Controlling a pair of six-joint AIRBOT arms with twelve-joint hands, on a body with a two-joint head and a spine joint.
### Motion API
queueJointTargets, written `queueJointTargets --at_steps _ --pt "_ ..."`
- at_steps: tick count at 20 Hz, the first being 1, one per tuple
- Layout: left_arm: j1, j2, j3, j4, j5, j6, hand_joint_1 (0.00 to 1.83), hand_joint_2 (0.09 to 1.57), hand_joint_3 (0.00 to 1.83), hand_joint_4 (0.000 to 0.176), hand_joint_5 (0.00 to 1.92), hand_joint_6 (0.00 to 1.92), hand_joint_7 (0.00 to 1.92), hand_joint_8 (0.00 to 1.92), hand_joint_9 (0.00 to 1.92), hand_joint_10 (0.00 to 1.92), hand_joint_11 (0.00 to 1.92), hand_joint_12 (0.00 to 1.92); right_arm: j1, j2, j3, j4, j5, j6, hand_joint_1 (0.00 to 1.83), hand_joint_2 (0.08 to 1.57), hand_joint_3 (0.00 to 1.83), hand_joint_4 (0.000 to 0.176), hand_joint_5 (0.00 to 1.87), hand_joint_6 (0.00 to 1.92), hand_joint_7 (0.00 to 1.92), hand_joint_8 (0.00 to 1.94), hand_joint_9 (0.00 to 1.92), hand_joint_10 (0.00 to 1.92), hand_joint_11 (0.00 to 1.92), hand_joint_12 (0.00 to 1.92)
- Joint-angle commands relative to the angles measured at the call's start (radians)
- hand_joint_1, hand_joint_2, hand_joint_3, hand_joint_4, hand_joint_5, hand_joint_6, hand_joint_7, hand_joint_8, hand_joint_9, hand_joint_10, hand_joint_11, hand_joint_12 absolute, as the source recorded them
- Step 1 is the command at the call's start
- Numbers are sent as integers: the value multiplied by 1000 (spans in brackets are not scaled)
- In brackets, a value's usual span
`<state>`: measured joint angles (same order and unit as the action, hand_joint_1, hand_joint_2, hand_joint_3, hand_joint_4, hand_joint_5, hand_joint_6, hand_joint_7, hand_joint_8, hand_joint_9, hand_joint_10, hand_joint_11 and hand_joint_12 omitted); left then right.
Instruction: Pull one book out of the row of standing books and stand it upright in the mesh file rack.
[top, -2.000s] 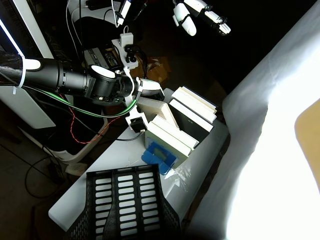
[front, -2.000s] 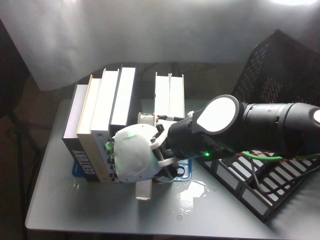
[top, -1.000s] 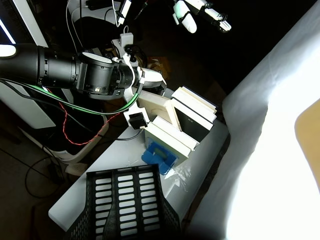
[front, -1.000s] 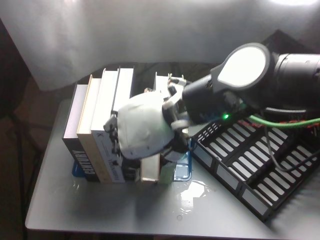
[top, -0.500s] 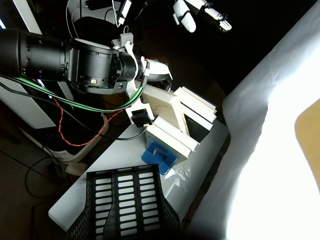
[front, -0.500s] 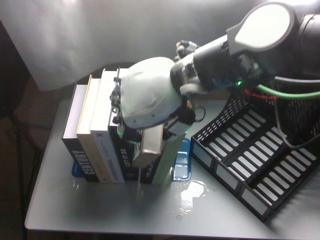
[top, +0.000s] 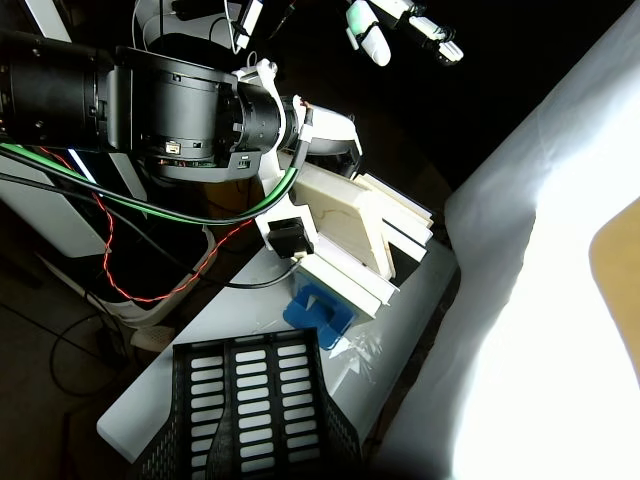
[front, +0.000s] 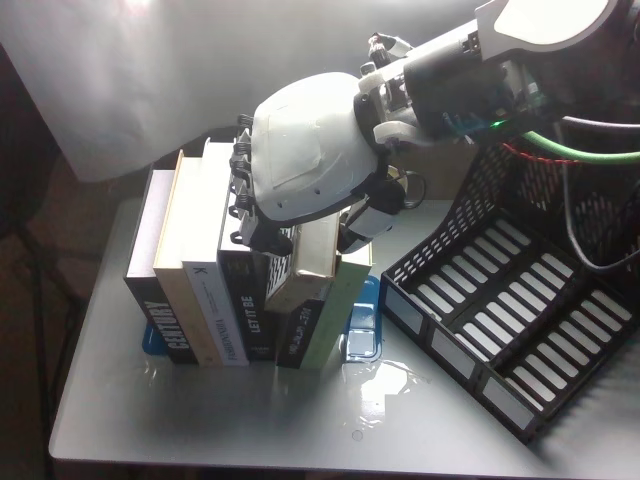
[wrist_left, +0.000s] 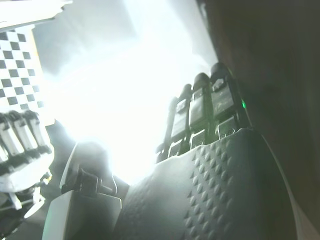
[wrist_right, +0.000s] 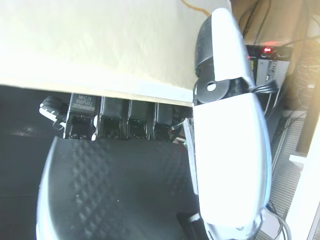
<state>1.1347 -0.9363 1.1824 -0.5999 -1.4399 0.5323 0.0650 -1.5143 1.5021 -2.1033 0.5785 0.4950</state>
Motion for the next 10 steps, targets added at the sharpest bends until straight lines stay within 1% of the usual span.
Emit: queueJointTargets --at_steps 1,2,3,4,5,6,7,9,10 --pt "-8 14 8 -21 -126 -2 71 1420 0 26 0 0 0 0 0 0 0 0 6 16 7 18 -30 1 1326 1221 2 0 783 1145 787 1383 699 1628 578 1921" --pt "-10 14 8 -21 -127 -2 76 1422 1 26 0 0 0 0 0 0 0 0 6 16 8 17 -35 1 1347 1206 0 0 814 1047 817 1360 733 1614 637 1921" --pt "-12 13 8 -21 -126 -2 79 1424 2 36 0 0 0 0 0 0 0 0 6 16 16 17 -35 8 1252 1195 0 0 848 1020 850 1435 770 1639 696 1921" --pt "-18 12 8 -18 -125 -2 91 1419 0 23 0 0 0 0 0 0 0 0 5 14 30 16 -39 27 1334 1224 4 0 753 1253 795 1346 662 1600 450 1882" --pt "-21 12 9 -16 -123 -2 91 1419 0 23 0 0 0 0 0 0 0 0 5 13 42 16 -41 42 1334 1224 4 0 753 1253 795 1346 662 1600 450 1882" --pt "-25 11 10 -14 -121 -2 94 1416 0 16 0 0 0 0 0 0 0 0 5 10 56 16 -40 61 1335 1226 4 0 762 1293 780 1323 653 1588 413 1861" --pt "-32 10 10 -10 -119 -2 116 1416 0 3 0 0 0 0 0 0 0 0 7 9 65 18 -41 75 1317 1263 5 0 750 1359 688 1409 567 1678 336 1916" --pt "-43 9 12 -2 -112 -2 102 1416 0 0 0 0 0 0 0 0 0 0 24 21 66 35 -44 78 1313 1267 3 0 764 1360 677 1415 544 1682 324 1920" --pt "-43 7 14 -1 -111 -2 100 1418 0 0 0 0 0 0 0 0 0 0 25 21 72 40 -44 78 1174 1266 6 0 783 1364 645 1478 504 1565 332 1921"
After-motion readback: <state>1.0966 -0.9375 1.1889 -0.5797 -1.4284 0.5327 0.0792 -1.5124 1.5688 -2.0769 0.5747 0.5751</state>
